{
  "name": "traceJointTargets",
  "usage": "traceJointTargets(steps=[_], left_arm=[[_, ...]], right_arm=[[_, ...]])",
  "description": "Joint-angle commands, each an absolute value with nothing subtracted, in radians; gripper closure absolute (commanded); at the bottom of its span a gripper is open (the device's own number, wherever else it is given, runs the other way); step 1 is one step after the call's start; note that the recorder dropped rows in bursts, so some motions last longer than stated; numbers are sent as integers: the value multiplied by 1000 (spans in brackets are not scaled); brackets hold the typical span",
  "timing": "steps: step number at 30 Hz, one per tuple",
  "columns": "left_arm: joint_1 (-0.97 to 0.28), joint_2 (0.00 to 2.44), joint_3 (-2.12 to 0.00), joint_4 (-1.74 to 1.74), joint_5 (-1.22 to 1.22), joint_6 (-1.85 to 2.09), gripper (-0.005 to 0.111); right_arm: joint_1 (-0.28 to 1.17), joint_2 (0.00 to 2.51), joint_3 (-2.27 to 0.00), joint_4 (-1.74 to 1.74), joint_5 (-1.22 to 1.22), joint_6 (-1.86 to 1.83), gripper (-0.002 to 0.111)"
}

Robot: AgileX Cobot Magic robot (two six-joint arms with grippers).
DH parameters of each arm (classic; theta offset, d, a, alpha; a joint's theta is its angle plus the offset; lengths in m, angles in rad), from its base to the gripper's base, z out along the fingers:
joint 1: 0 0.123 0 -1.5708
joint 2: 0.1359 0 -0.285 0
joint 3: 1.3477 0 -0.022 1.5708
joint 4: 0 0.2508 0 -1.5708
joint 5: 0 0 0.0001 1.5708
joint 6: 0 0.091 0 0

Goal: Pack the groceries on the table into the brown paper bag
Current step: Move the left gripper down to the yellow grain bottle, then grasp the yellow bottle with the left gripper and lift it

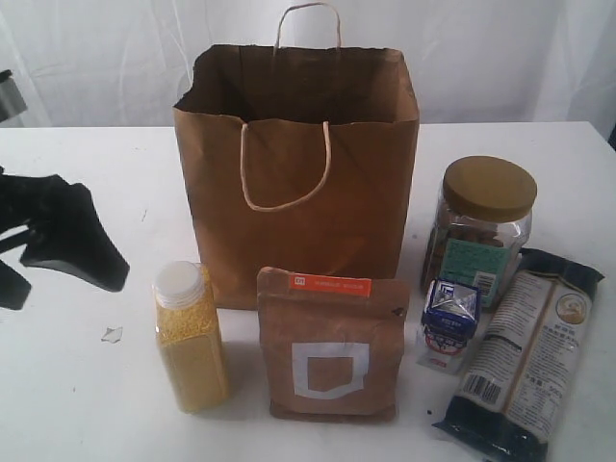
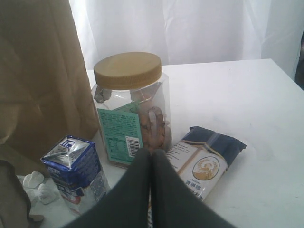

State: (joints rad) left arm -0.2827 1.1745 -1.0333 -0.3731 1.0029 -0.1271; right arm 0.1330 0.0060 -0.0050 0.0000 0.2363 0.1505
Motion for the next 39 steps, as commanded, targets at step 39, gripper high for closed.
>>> traceJointTargets(steps=[39], left_arm=[[-490, 1496, -1014, -450, 659, -149, 2]], right_arm=[[129, 0, 0, 0, 230, 154, 108]])
